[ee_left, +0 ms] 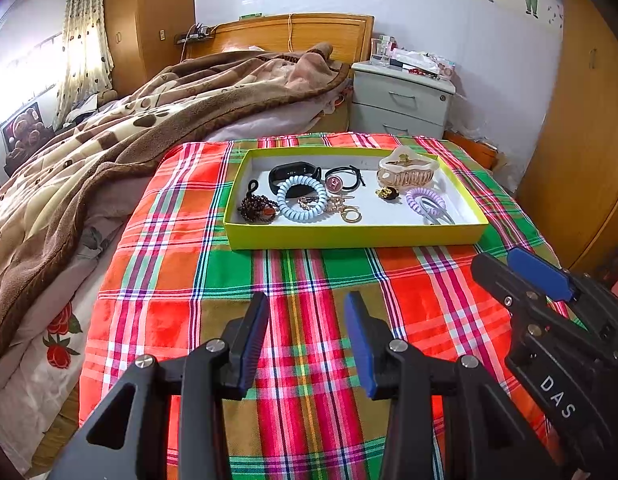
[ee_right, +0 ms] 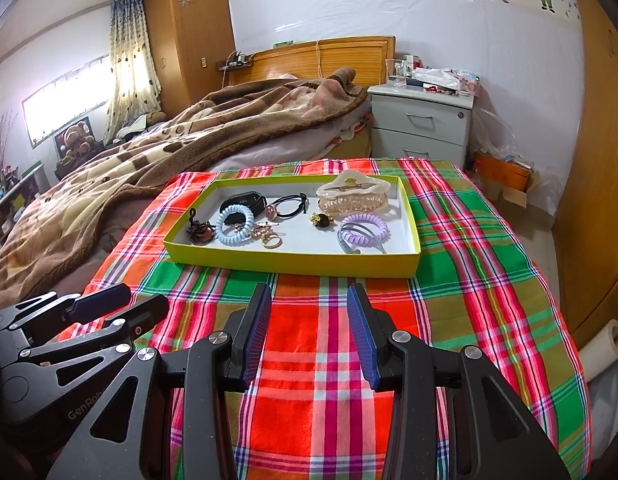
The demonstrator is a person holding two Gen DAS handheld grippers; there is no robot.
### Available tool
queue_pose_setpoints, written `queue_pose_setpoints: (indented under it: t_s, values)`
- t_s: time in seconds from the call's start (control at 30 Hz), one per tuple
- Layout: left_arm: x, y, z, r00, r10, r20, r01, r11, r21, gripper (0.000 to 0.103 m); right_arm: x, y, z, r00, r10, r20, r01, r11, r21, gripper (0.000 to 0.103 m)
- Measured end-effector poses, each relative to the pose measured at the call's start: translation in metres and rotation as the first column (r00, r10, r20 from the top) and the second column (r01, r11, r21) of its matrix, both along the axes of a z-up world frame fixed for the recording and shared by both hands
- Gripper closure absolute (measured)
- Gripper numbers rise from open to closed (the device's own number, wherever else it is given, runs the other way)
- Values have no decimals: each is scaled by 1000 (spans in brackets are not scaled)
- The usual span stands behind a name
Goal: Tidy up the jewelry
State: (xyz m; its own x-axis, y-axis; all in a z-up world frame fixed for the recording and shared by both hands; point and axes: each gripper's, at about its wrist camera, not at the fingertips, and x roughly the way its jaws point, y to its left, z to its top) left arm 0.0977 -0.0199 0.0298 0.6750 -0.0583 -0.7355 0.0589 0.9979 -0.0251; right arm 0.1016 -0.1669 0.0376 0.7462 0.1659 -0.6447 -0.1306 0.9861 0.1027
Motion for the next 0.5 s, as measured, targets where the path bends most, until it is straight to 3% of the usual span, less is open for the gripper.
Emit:
queue_pose_setpoints:
  t_s: [0.5]
  values:
    - [0,1,-1,1000,-4,-2,4,1000,-6,62,-1,-2,0,1000,-3,-3,3,1000,0,63]
